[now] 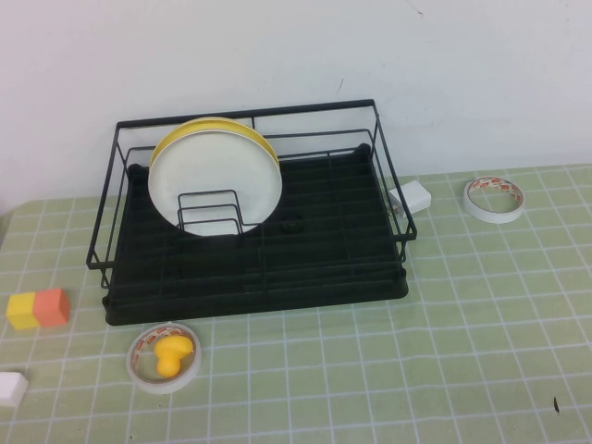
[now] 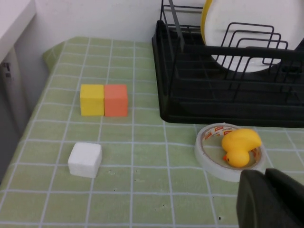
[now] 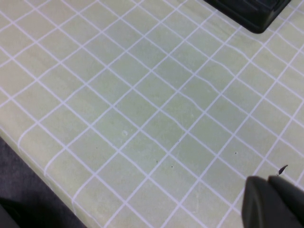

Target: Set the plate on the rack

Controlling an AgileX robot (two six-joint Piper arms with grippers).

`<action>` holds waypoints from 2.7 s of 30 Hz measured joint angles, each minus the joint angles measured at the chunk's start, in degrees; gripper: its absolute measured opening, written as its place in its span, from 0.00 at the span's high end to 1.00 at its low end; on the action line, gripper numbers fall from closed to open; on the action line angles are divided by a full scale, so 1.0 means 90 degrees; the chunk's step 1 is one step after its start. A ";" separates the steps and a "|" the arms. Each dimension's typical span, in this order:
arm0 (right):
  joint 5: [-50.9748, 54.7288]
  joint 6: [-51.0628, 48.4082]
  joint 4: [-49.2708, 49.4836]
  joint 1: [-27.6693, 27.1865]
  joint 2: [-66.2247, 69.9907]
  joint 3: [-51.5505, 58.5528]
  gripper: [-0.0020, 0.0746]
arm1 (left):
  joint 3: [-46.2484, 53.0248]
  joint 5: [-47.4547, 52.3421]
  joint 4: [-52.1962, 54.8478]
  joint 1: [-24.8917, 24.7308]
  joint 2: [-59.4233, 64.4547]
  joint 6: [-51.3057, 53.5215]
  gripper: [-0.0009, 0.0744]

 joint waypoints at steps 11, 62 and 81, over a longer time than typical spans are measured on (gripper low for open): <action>0.0000 0.0000 0.0000 0.0000 0.0000 0.0000 0.98 | -0.0011 0.0020 0.0172 0.0000 0.0000 0.0103 0.99; -0.2898 -0.0572 0.0136 -0.4481 -0.2911 0.2287 0.98 | -0.0011 0.0020 0.0172 0.0000 0.0000 0.0212 0.99; -0.1782 -0.0193 0.0195 -0.4488 -0.2911 0.2233 0.98 | -0.0011 0.0020 0.0172 0.0000 0.0000 0.0212 0.99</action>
